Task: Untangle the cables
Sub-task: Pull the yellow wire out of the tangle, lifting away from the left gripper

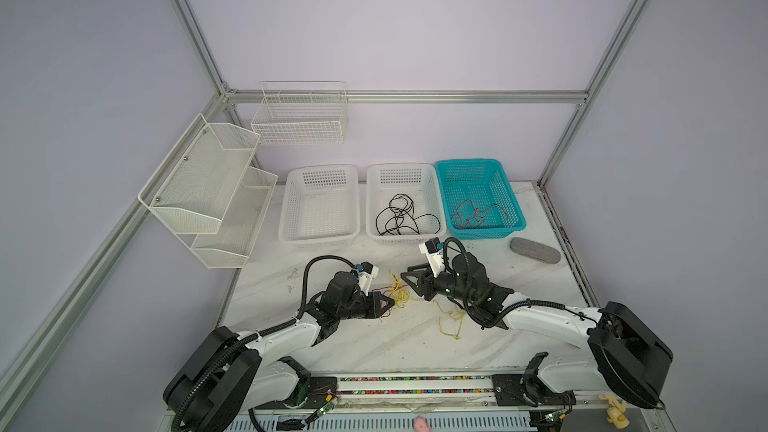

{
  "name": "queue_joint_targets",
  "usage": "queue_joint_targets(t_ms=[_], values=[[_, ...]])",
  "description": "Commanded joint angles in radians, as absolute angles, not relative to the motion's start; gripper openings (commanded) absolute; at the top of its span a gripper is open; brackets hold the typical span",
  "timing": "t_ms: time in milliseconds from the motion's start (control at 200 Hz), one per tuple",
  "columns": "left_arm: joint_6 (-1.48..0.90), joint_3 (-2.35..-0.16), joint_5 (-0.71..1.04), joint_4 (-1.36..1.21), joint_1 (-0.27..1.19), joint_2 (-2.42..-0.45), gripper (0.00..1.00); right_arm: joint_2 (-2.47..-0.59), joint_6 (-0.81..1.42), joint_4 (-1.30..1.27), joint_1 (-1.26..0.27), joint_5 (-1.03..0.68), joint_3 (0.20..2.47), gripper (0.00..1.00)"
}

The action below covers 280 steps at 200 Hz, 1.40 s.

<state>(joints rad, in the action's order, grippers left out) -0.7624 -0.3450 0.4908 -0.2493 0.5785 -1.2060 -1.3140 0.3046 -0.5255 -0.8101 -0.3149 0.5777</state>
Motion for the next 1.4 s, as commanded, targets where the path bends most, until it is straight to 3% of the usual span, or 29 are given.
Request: queue_joint_targets(t_ms=[0,565,880,1035,1225,1395], values=[[-0.734,-0.372,0.503,-0.31,0.583,-1.185,0.0,-1.273,0.314,-0.497,-0.814,-0.27,0.554,0.4],[-0.742,-0.362,0.512,-0.317,0.585,-1.166,0.0,-1.435,0.295,-0.599,-0.813,-0.324,0.589,0.41],[-0.745,-0.352,0.514,-0.333,0.587,-1.18,0.0,-1.454,0.325,-0.705,-0.812,-0.308,0.613,0.35],[-0.745,-0.35,0.514,-0.338,0.586,-1.177,0.0,-1.477,0.327,-0.704,-0.813,-0.312,0.622,0.23],[-0.727,-0.34,0.487,-0.301,0.586,-1.169,0.0,-1.354,0.294,-0.578,-0.813,-0.194,0.63,0.08],[-0.706,-0.34,0.449,-0.246,0.586,-1.18,0.0,-1.233,0.248,-0.349,-0.811,-0.036,0.685,0.04]])
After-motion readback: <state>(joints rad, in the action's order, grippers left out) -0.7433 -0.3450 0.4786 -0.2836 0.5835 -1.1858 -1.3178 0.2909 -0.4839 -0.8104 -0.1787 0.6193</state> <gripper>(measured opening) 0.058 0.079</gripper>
